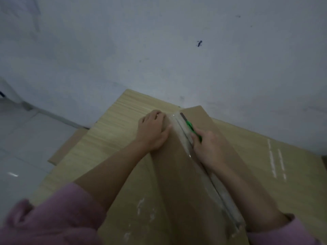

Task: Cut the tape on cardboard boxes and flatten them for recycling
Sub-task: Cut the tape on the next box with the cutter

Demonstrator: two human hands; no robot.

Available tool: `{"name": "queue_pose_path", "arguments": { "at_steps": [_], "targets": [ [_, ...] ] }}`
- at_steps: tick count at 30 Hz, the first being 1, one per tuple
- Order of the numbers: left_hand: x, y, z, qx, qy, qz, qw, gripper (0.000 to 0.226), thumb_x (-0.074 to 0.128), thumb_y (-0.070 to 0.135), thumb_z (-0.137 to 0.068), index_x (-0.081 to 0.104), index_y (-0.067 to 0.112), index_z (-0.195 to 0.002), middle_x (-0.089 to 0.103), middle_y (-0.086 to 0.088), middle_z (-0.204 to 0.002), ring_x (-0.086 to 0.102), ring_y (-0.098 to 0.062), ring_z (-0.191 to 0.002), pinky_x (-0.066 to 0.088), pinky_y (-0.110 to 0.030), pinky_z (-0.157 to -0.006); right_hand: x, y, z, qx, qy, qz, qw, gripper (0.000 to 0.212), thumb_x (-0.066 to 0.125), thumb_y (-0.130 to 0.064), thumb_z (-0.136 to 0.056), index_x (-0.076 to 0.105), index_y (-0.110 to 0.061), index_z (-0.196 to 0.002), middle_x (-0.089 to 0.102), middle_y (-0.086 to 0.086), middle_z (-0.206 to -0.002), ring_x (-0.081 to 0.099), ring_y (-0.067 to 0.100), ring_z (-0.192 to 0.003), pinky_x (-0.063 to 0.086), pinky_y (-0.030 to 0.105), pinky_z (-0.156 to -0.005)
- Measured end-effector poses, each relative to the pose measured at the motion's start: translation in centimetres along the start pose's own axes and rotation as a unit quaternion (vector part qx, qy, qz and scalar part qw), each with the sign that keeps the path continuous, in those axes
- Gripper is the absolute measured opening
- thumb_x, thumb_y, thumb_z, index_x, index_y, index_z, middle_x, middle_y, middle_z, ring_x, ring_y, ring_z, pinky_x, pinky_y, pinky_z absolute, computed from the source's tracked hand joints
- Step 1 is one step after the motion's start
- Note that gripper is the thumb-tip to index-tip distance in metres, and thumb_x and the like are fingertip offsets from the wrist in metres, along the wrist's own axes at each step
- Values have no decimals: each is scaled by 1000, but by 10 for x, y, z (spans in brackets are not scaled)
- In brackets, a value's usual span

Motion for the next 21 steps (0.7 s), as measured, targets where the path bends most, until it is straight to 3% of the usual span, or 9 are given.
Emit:
{"name": "queue_pose_path", "arguments": {
  "at_steps": [3,5,7,9,11,13,21],
  "targets": [
    [9,-8,-20,-38,0,3,999,47,36,42,-98,37,21,-140,36,2,-147,29,-16,-136,16,-35,-110,13,-3,-21,11,2,-10,1000,27,48,-14,-96,66,-6,-114,68,19,-101,58,37,-94,43,36,-76],
    [19,-10,-25,-46,-23,-21,998,44,27,41,-100,36,25,-141,39,4,-146,30,-15,-135,17,-39,-109,19,-3,-28,0,-4,5,1000,25,46,-14,-97,68,-6,-105,67,17,-91,58,33,-83,36,33,-66],
    [23,-13,-26,-53,-31,-33,998,41,22,39,-102,40,26,-136,45,5,-140,36,-16,-130,22,-39,-104,24,-8,-28,-32,-23,25,999,29,42,-13,-99,64,-10,-118,66,14,-84,48,19,-63,24,27,-59],
    [23,-14,-26,-56,-27,-32,998,39,21,38,-102,43,27,-133,48,5,-136,39,-16,-126,24,-38,-100,28,-11,-25,-48,-47,45,997,40,37,-14,-100,47,-22,-138,62,11,-80,35,8,-55,22,25,-59],
    [22,-14,-27,-61,-20,-38,997,38,22,38,-102,44,27,-130,50,6,-134,39,-16,-124,25,-37,-98,33,-9,-25,-52,-56,86,993,46,34,-18,-99,38,-34,-142,65,14,-86,38,18,-60,37,33,-66],
    [22,-15,-27,-67,-17,-39,997,37,21,38,-102,45,26,-128,50,6,-133,40,-16,-123,25,-37,-97,36,-6,-27,-40,-69,110,991,49,32,-21,-99,32,-36,-145,65,16,-88,40,24,-68,45,39,-68],
    [21,-16,-26,-74,-18,-31,997,38,23,38,-101,47,25,-128,51,5,-134,41,-17,-123,25,-37,-97,46,-4,-21,-10,-131,149,980,50,30,-25,-99,24,-31,-148,61,17,-100,40,24,-80,42,37,-76]
  ]
}}
Point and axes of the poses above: each hand's wrist, its own z-axis away from the middle knuckle, its own x-axis out of the palm, y = z × x, the point moved 10 cm from there along -z, towards the middle knuckle
